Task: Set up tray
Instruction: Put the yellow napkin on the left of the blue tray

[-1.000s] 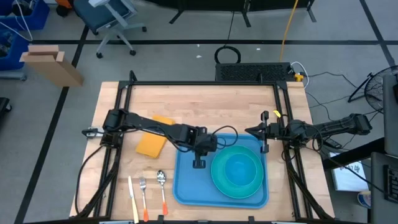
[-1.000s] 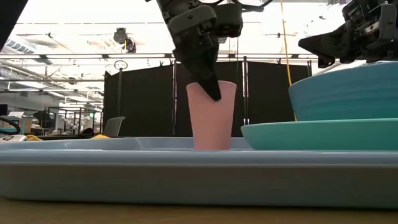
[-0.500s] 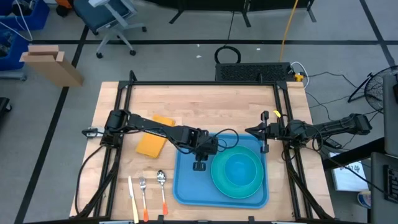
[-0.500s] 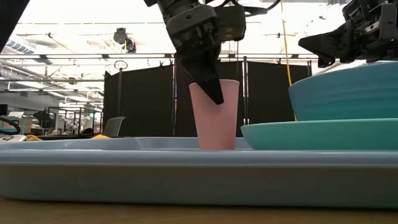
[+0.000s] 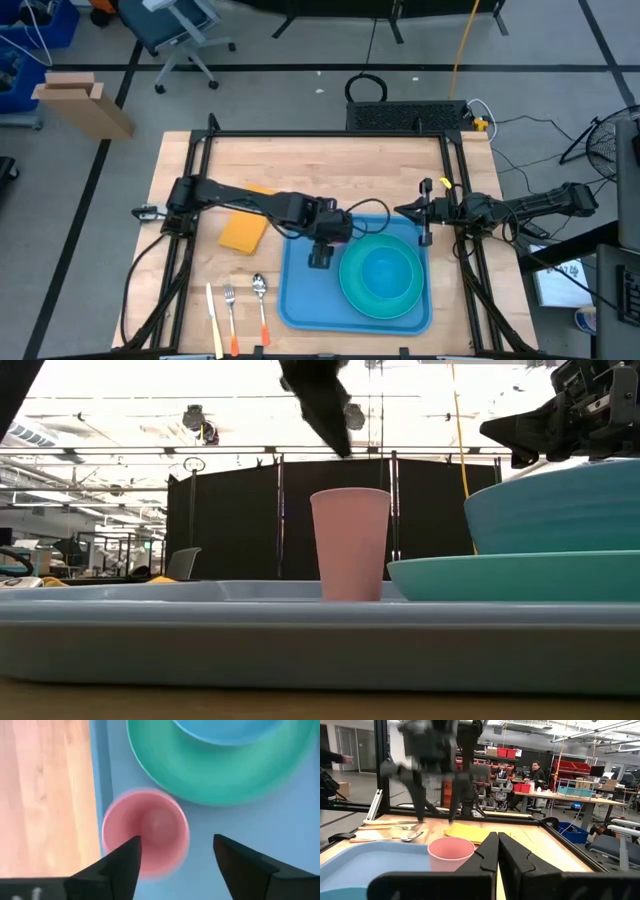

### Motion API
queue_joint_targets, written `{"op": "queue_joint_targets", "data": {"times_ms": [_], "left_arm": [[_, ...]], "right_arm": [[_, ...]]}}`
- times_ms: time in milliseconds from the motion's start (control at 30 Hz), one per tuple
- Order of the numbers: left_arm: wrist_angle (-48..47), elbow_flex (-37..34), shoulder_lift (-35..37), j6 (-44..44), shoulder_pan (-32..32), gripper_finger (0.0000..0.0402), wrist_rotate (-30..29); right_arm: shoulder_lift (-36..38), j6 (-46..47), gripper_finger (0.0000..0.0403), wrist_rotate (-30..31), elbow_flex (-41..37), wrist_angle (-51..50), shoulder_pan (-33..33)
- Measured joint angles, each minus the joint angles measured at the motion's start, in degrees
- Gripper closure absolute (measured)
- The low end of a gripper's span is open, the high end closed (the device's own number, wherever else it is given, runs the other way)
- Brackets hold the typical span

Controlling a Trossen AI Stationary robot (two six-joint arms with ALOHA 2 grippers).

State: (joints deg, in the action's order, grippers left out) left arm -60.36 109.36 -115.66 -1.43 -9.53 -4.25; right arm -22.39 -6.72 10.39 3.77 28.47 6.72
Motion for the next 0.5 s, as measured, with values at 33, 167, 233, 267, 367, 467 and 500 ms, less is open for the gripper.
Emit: {"op": "queue_joint_targets", "data": {"times_ms": [33,167,233,267,367,467,500], "left_arm": [[-4.4,2.5,0.0,-0.4,-0.5,0.0145,-0.4],[-16.7,5.0,4.0,-5.7,-2.6,0.0163,-3.7],[-15.9,1.7,8.7,-7.1,-3.1,0.02,-3.3],[-13.9,-0.7,11.6,-7.4,-3.0,0.0224,-2.7],[-4.5,-12.1,22.0,-8.6,-1.4,0.0306,-0.8],[8.7,-27.1,34.0,-8.3,1.2,0.0383,2.6],[13.3,-32.8,38.1,-7.4,2.3,0.0389,3.8]], "right_arm": [[0.0,0.0,0.0403,0.0,0.0,0.0,0.0],[0.0,0.0,0.0403,-0.1,0.0,0.0,0.0],[0.0,0.0,0.0403,-0.5,0.0,0.0,0.0],[0.0,0.2,0.0403,-1.4,0.0,0.0,0.0],[0.0,0.4,0.0403,-3.3,0.0,0.0,0.0],[0.0,1.3,0.0403,-3.5,0.0,0.0,0.0],[0.0,1.4,0.0403,-3.5,0.0,0.0,0.0]]}}
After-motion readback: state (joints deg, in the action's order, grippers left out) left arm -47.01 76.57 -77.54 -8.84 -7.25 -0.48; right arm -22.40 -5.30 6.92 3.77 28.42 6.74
